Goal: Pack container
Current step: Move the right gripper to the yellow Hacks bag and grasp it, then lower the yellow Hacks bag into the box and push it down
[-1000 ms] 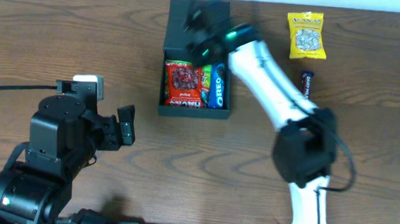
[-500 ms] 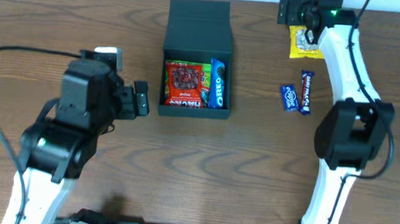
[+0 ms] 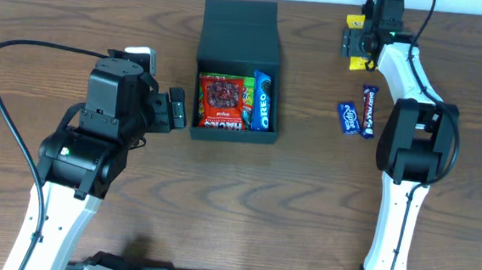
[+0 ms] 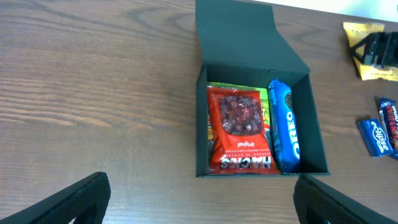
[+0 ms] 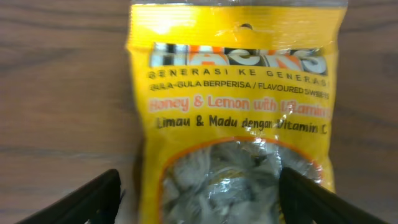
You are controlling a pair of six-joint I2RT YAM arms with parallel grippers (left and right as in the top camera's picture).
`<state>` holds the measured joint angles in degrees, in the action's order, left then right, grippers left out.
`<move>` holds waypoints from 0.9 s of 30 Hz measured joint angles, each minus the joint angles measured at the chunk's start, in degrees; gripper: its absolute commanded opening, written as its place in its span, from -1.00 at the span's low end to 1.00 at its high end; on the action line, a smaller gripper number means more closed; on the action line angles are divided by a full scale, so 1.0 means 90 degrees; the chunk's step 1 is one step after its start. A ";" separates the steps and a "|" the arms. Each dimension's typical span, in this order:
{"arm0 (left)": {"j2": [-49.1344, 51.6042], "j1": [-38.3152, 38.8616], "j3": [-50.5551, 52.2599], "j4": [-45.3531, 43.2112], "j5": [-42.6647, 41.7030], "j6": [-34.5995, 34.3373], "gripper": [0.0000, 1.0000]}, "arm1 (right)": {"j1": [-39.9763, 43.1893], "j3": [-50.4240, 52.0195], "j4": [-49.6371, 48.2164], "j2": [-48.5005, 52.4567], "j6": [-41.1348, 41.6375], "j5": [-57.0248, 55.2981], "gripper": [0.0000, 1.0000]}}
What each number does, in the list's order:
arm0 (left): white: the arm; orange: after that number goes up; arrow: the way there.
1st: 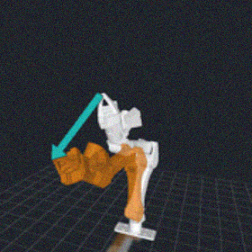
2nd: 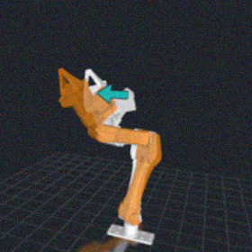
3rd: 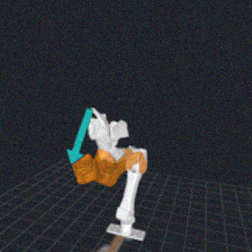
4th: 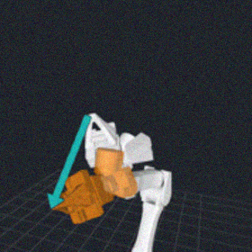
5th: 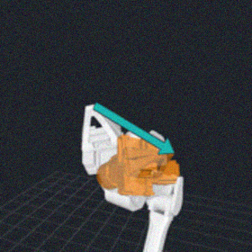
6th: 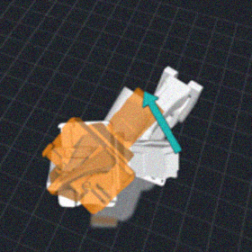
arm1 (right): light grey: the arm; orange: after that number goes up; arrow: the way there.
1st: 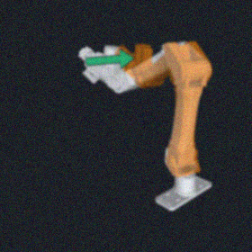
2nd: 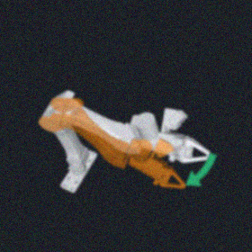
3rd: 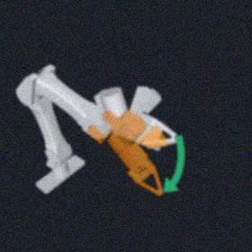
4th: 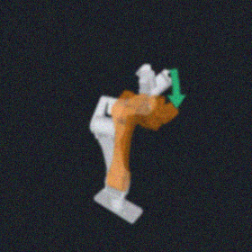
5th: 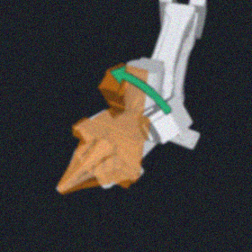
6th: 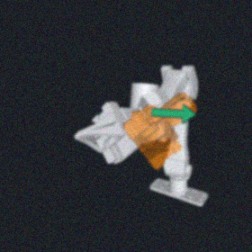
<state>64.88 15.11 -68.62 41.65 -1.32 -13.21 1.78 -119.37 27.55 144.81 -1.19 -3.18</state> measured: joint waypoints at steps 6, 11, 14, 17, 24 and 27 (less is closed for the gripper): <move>0.0005 0.0000 0.0000 -0.0017 0.0002 0.0000 0.90 | 0.0044 -0.0036 0.0017 -0.0002 0.0005 -0.0046 -0.69; 0.0007 0.0000 0.0000 -0.0015 0.0002 0.0000 0.90 | 0.0044 -0.0148 0.0119 -0.0073 0.0131 -0.0124 -0.98; 0.0007 0.0000 0.0000 -0.0017 0.0002 0.0000 0.90 | 0.0019 -0.0136 0.0425 -0.0185 0.0240 -0.0119 -0.97; 0.0007 0.0000 0.0000 -0.0010 0.0000 0.0000 0.90 | -0.0061 -0.0056 0.0928 -0.0440 0.0325 -0.0075 -0.97; 0.0007 0.0000 0.0000 0.0015 0.0000 0.0000 0.90 | -0.0823 0.0061 0.2220 -0.1639 0.0967 -0.0029 -0.98; -0.0032 0.0000 0.0000 0.0015 -0.0083 0.0000 0.90 | -0.1382 0.0053 0.2798 -0.2351 0.1474 -0.0019 -0.97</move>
<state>64.60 15.11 -68.62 41.78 -2.07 -13.21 -10.66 -118.89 52.73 123.66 12.08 -3.36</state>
